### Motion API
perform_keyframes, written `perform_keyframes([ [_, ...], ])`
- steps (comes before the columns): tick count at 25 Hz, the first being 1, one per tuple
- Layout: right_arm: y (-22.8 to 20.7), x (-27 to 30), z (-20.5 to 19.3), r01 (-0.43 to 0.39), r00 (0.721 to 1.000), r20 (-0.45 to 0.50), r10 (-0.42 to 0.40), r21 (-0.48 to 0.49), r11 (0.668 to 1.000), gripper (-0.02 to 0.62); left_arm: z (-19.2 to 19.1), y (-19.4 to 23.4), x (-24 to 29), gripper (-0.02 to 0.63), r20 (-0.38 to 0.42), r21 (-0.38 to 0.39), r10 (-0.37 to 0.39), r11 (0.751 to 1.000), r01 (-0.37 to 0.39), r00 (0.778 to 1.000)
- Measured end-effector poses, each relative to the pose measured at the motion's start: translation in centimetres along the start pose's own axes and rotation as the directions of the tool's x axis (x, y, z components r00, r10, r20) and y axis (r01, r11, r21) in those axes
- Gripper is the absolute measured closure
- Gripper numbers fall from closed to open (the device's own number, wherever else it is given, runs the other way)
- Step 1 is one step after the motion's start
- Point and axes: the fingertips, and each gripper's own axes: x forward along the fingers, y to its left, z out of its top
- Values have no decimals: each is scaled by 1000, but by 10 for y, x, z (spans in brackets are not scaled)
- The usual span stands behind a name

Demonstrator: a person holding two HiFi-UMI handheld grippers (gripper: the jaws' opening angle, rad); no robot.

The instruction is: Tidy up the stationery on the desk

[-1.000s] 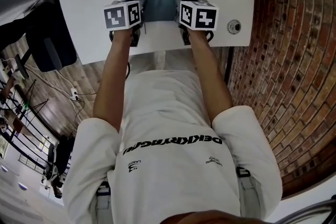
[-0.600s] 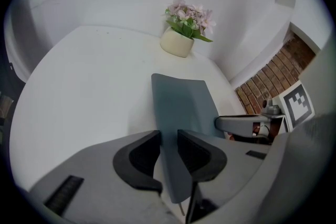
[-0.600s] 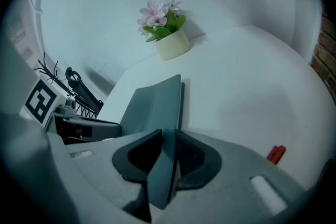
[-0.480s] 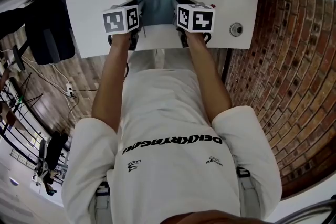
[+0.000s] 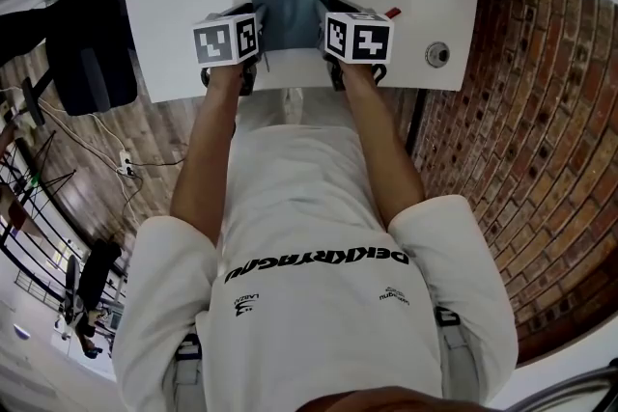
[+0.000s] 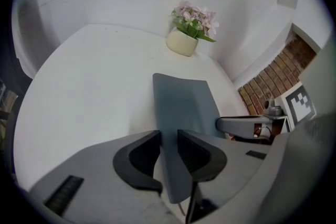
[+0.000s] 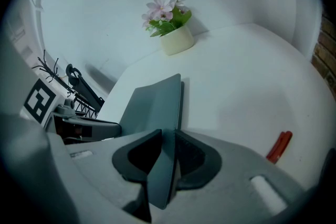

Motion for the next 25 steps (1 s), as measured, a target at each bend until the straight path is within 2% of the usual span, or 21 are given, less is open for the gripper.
perform_keyframes([
  [6,4,2,-2,-6,1000,0,6,-2,1000,518,-3,3,-3,502,4,-1,-2,1000,2,1000],
  [17,4,1,-5,48,999,24,-46,-57,997,489,-7,6,-2,502,21,33,26,999,-26,999],
  [25,7,-5,-8,60,998,23,-59,-61,996,486,-3,6,-8,502,47,56,40,998,-42,998],
])
